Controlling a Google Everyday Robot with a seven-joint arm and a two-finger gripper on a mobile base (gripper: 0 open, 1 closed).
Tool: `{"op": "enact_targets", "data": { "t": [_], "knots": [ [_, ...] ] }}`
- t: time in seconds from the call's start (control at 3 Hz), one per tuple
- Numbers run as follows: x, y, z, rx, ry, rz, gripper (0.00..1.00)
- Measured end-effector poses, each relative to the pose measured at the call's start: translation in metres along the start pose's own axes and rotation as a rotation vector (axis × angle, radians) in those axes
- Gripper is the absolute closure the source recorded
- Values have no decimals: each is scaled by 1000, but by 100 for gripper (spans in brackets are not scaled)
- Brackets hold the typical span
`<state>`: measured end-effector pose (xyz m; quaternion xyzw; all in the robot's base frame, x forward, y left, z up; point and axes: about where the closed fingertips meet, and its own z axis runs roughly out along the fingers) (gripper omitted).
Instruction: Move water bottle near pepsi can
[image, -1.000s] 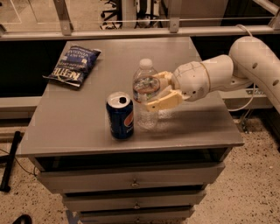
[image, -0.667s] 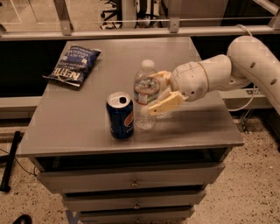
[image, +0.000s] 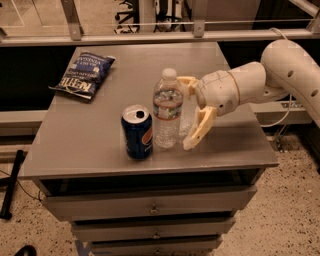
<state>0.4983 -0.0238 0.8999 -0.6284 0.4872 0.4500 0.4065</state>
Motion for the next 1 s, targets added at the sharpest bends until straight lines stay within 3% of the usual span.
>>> {"op": "enact_targets", "data": {
  "t": [0.33,0.67,1.0],
  "knots": [
    [8,-10,-30,97,50,0,0],
    [18,-24,-91,265,140,-9,0],
    [19,-26,-101,289,153,-11,0]
  ]
}}
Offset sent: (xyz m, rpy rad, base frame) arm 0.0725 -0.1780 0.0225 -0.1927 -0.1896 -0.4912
